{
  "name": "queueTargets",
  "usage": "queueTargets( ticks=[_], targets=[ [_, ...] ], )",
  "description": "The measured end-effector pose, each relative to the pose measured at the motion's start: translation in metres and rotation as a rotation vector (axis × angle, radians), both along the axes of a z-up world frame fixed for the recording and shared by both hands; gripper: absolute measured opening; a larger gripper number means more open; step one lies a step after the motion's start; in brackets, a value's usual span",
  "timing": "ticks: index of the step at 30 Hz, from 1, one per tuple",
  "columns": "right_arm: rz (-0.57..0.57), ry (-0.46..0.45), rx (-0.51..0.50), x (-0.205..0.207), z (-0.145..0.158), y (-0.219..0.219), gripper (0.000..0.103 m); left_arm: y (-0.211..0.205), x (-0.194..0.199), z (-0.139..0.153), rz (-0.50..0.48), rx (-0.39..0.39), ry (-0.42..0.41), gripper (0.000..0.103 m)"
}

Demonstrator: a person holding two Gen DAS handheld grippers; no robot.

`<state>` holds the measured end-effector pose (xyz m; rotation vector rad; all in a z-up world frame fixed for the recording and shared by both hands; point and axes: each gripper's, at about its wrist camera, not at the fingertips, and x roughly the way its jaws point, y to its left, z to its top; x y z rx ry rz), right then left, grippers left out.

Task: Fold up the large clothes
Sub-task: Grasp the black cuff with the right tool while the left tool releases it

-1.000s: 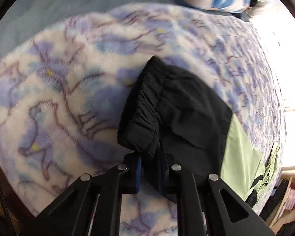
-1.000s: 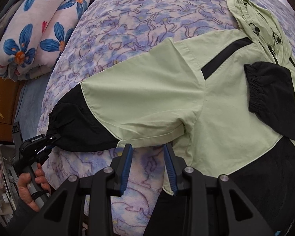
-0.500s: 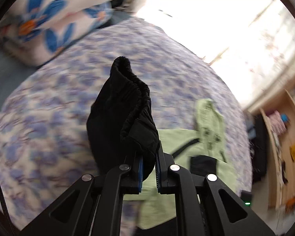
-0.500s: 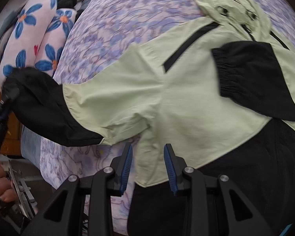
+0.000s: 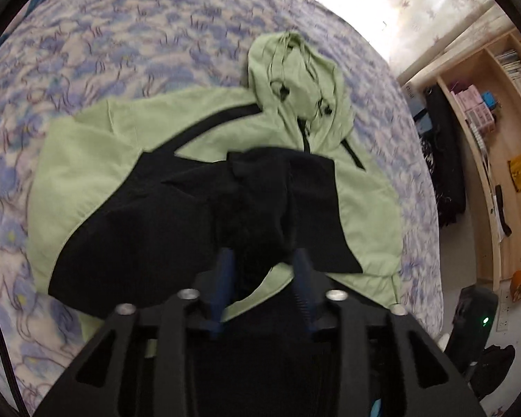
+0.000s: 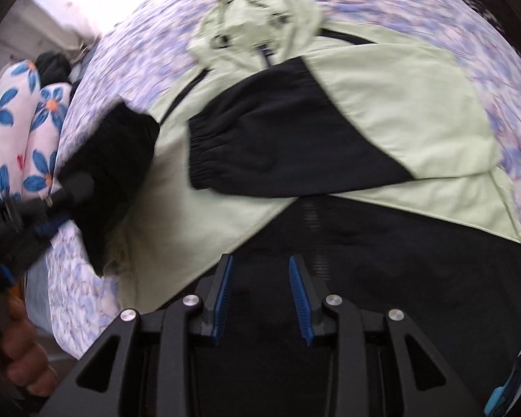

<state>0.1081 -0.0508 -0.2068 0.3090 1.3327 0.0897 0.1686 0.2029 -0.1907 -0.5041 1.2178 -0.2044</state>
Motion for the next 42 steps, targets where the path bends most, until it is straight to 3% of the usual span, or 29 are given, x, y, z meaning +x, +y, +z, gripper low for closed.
queueTargets(
  ticks=[1, 3, 12, 20, 26, 32, 33, 34, 37, 42],
  targets=[
    [-0.006, 0.000, 0.006, 0.001, -0.001, -0.007, 0.033, -0.003, -0.008, -0.002, 0.000, 0.003, 0.009, 0.069],
    [-0.009, -0.004, 0.017, 0.003, -0.003, -0.015, 0.035, -0.002, -0.019, -0.007, 0.017, 0.022, 0.021, 0.076],
    [0.072, -0.001, 0.101, 0.026, -0.017, -0.001, 0.046, 0.030, -0.046, -0.020, 0.114, 0.108, 0.078, 0.076],
    [0.147, 0.041, 0.148, 0.053, -0.053, 0.034, 0.047, 0.058, -0.063, -0.032, 0.165, 0.213, 0.097, 0.076],
    [0.174, 0.056, 0.155, 0.070, -0.079, 0.049, 0.047, 0.074, -0.072, -0.040, 0.203, 0.227, 0.109, 0.076],
    [0.233, 0.027, 0.129, 0.084, -0.085, 0.069, 0.045, 0.088, -0.074, -0.046, 0.250, 0.234, 0.121, 0.076],
    [0.261, 0.016, 0.118, 0.085, -0.082, 0.075, 0.038, 0.090, -0.074, -0.046, 0.257, 0.236, 0.122, 0.076],
    [0.292, 0.010, 0.132, 0.085, -0.079, 0.080, 0.023, 0.093, -0.074, -0.046, 0.266, 0.240, 0.122, 0.076],
    [0.366, -0.070, 0.212, 0.080, -0.045, 0.089, 0.021, 0.100, -0.073, -0.042, 0.289, 0.253, 0.110, 0.076],
    [0.420, -0.277, 0.255, 0.075, 0.039, 0.087, 0.021, 0.112, -0.066, -0.030, 0.334, 0.259, 0.078, 0.076]
  ],
)
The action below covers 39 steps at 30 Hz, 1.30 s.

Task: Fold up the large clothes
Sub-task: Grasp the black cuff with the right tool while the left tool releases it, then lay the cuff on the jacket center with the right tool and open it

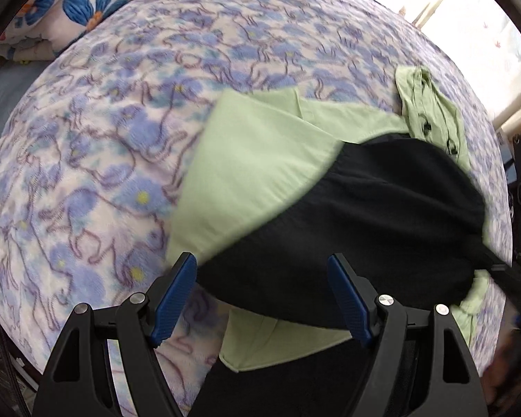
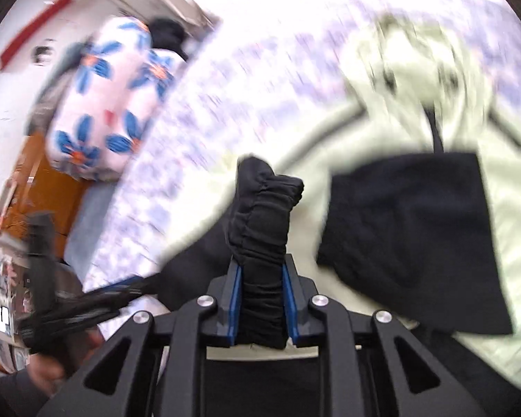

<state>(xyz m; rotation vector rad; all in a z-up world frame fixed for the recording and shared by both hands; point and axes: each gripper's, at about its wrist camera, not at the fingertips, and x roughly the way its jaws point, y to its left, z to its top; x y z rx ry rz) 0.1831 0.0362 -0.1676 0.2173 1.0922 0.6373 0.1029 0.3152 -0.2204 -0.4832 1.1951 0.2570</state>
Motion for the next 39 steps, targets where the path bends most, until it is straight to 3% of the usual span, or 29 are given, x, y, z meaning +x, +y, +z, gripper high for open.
queueTargets(
  ticks=[4, 8, 11, 15, 17, 19, 26, 37, 38, 39],
  targets=[
    [-0.100, -0.085, 0.008, 0.008, 0.041, -0.034, 0.021, 0.003, 0.008, 0.010, 0.011, -0.005, -0.035, 0.076],
    [-0.252, -0.124, -0.070, 0.016, 0.051, -0.087, 0.021, -0.004, 0.020, 0.013, -0.016, -0.002, -0.057, 0.076],
    [-0.366, -0.097, -0.187, 0.021, 0.031, -0.121, 0.022, -0.012, 0.031, 0.009, -0.045, 0.008, -0.058, 0.076],
    [-0.460, 0.055, -0.331, 0.029, -0.020, -0.159, 0.028, -0.022, 0.046, -0.003, -0.077, 0.007, -0.044, 0.076],
    [-0.494, 0.136, -0.314, 0.029, -0.042, -0.171, 0.038, -0.025, 0.055, -0.010, -0.094, 0.011, -0.031, 0.076],
    [-0.519, 0.185, -0.268, 0.028, -0.054, -0.182, 0.040, -0.027, 0.064, -0.017, -0.110, 0.018, -0.019, 0.076],
    [-0.531, 0.195, -0.222, 0.034, -0.065, -0.196, 0.047, -0.016, 0.099, -0.043, -0.122, 0.002, 0.009, 0.076],
    [-0.528, 0.228, -0.225, 0.066, -0.097, -0.225, 0.048, -0.011, 0.147, -0.074, -0.158, -0.021, 0.020, 0.076],
    [-0.520, 0.227, -0.229, 0.068, -0.100, -0.224, 0.048, -0.013, 0.150, -0.076, -0.167, -0.018, 0.019, 0.074],
    [-0.510, 0.222, -0.227, 0.070, -0.103, -0.222, 0.048, -0.016, 0.153, -0.077, -0.179, -0.019, 0.014, 0.059]
  ],
)
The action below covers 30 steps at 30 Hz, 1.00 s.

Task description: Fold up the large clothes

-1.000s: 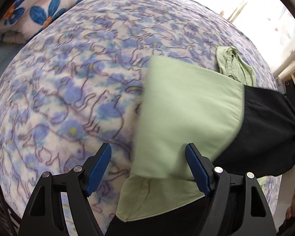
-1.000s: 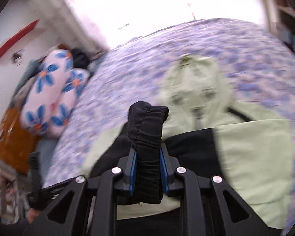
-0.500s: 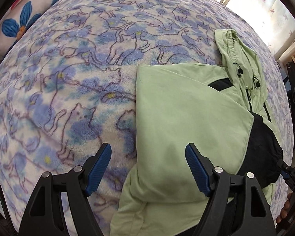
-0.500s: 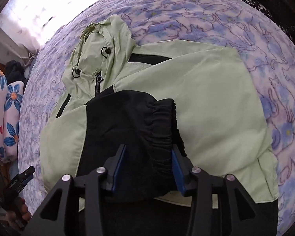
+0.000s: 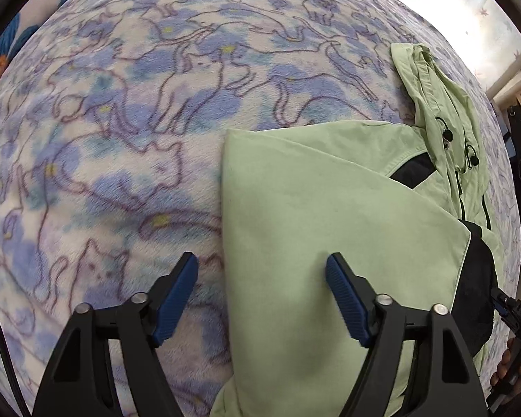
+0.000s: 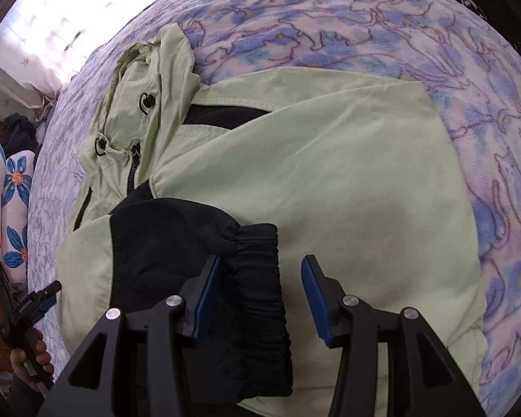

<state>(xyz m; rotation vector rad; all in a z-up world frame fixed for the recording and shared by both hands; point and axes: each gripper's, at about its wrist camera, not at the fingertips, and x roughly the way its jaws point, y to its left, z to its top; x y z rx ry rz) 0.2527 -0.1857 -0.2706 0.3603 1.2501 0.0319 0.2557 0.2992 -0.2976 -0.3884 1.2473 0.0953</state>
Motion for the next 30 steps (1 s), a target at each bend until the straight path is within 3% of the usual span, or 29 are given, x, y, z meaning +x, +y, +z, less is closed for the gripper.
queueTargets(
  ticks=[1, 3, 4, 6, 11, 15, 17, 20, 22, 27, 30],
  targets=[
    [0.012, -0.004, 0.011, 0.001, -0.002, 0.002, 0.048, -0.003, 0.002, -0.001, -0.012, -0.006, -0.004, 0.032],
    [0.057, -0.016, 0.026, 0.005, -0.001, 0.010, 0.043, -0.007, 0.009, -0.002, -0.018, 0.030, 0.005, 0.011],
    [0.078, -0.031, -0.010, 0.006, 0.002, 0.015, 0.033, -0.009, 0.009, 0.001, -0.015, 0.053, -0.011, 0.006],
    [0.106, -0.082, -0.025, 0.010, 0.013, 0.021, 0.029, -0.007, 0.008, 0.009, -0.002, 0.087, -0.054, 0.003],
    [0.077, -0.197, -0.029, 0.028, 0.033, 0.021, 0.029, 0.002, 0.005, 0.023, 0.030, 0.133, -0.129, 0.001],
    [0.123, -0.065, -0.139, 0.045, 0.003, 0.032, 0.033, 0.003, 0.010, 0.010, 0.028, 0.151, -0.092, 0.002],
    [0.109, -0.036, -0.123, 0.045, 0.001, 0.030, 0.036, 0.006, 0.010, 0.009, 0.043, 0.143, -0.088, 0.002],
    [0.045, -0.097, -0.099, 0.034, 0.019, 0.019, 0.041, 0.013, 0.004, 0.013, 0.082, 0.127, -0.082, 0.011],
    [-0.012, -0.124, -0.115, 0.023, 0.032, 0.011, 0.041, 0.019, -0.003, 0.020, 0.122, 0.129, -0.078, 0.025],
    [-0.080, -0.218, -0.135, -0.009, 0.055, 0.012, 0.041, 0.011, -0.027, 0.046, 0.149, 0.090, -0.132, 0.028],
    [-0.047, -0.203, -0.070, -0.021, 0.052, 0.031, 0.041, -0.015, -0.045, 0.055, 0.108, 0.069, -0.159, 0.028]
  ],
)
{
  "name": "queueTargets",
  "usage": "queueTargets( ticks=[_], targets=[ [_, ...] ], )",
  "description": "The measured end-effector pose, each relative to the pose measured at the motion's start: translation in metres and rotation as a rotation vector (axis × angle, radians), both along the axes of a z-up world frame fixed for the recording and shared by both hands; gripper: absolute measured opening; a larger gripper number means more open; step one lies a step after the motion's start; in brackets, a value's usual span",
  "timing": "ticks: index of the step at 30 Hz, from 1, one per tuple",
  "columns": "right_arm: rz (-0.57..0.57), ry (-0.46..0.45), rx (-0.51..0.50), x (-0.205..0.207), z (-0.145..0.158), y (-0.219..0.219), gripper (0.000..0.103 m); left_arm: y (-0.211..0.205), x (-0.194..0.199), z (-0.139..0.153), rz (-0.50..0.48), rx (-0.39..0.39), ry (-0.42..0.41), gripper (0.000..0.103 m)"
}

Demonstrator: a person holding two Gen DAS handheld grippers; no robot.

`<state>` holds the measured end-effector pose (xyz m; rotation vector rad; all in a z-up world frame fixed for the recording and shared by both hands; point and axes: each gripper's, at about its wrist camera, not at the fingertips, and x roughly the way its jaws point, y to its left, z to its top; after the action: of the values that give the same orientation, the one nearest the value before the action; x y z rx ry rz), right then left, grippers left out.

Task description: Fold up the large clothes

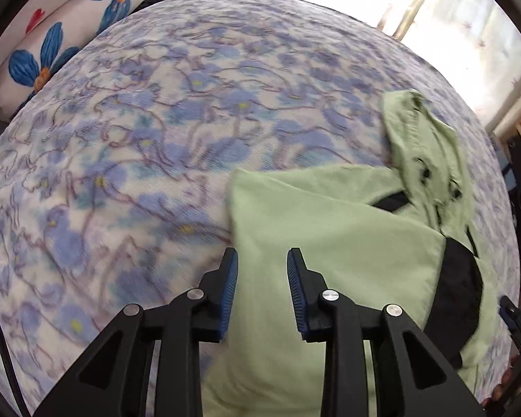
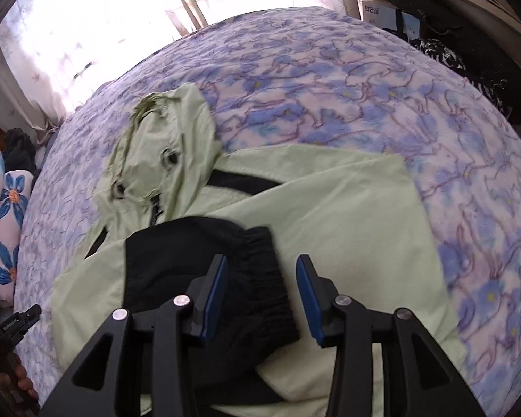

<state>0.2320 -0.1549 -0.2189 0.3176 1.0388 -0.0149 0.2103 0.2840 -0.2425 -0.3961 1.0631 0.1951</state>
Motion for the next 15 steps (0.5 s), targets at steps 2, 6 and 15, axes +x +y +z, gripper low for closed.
queueTargets(
  ticks=[2, 6, 15],
  targets=[
    [0.071, 0.024, 0.032, -0.004, -0.007, 0.023, 0.041, -0.030, -0.011, 0.000, -0.056, -0.008, -0.007, 0.028],
    [0.271, 0.047, 0.044, -0.018, -0.025, 0.085, 0.041, -0.085, -0.028, -0.022, -0.139, -0.021, 0.020, 0.028],
    [0.315, 0.110, -0.216, -0.021, -0.068, 0.084, 0.039, -0.087, -0.034, -0.058, -0.162, 0.012, 0.082, 0.025]
  ],
)
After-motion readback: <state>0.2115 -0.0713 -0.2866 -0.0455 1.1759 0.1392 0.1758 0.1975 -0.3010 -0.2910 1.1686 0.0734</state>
